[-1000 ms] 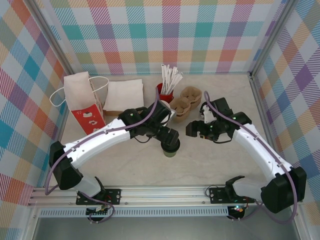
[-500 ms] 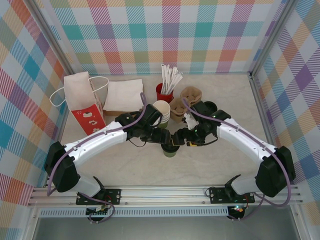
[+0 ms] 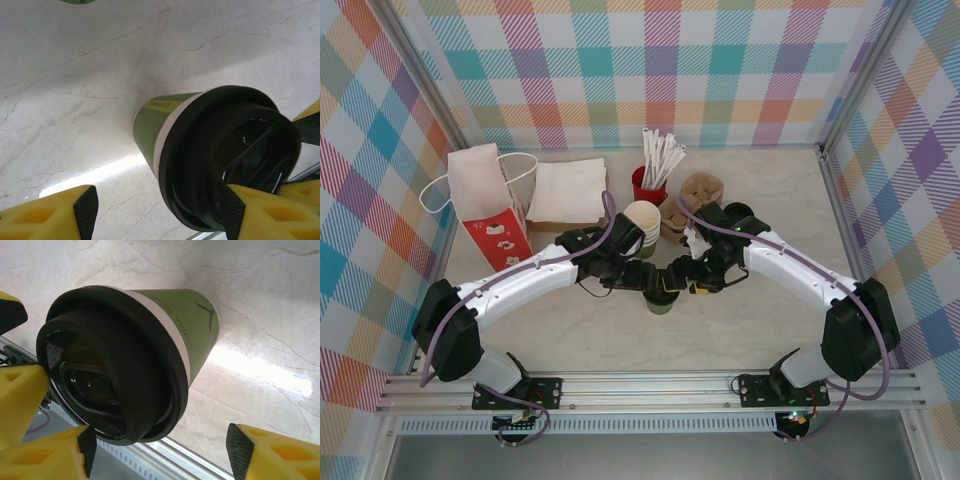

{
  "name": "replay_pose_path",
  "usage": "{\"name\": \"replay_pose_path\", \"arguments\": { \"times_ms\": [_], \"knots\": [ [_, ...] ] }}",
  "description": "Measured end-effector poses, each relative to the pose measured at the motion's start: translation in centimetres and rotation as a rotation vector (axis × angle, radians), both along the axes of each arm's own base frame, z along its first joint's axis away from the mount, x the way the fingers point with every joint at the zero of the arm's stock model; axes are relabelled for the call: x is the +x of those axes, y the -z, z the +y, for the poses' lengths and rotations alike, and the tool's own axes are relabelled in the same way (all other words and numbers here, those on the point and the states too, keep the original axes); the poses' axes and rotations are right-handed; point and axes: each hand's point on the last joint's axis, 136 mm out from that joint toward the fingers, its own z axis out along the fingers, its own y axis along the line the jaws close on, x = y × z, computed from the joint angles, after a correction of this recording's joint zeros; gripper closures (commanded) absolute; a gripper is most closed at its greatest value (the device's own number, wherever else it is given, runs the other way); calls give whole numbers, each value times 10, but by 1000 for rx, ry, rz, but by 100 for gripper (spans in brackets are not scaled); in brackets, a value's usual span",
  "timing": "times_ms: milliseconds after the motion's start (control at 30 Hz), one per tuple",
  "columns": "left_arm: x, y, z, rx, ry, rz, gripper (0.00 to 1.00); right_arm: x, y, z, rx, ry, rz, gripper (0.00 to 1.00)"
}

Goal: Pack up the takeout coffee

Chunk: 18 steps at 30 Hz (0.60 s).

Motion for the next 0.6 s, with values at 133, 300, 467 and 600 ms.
{"name": "replay_pose_path", "arguments": {
  "times_ms": [133, 300, 467, 600],
  "knots": [
    [-1, 5, 1, 11, 0, 9, 35, 1, 4, -1, -13, 3, 7, 32],
    [-1, 8, 1, 13, -1, 11, 37, 1, 7, 0, -22, 10, 19, 35],
    [0, 9, 0, 6, 0, 5, 37, 0, 9, 1, -26, 13, 30, 39],
    [0, 9, 0, 5, 0, 5, 37, 0, 10, 1, -27, 12, 33, 42]
  ]
}}
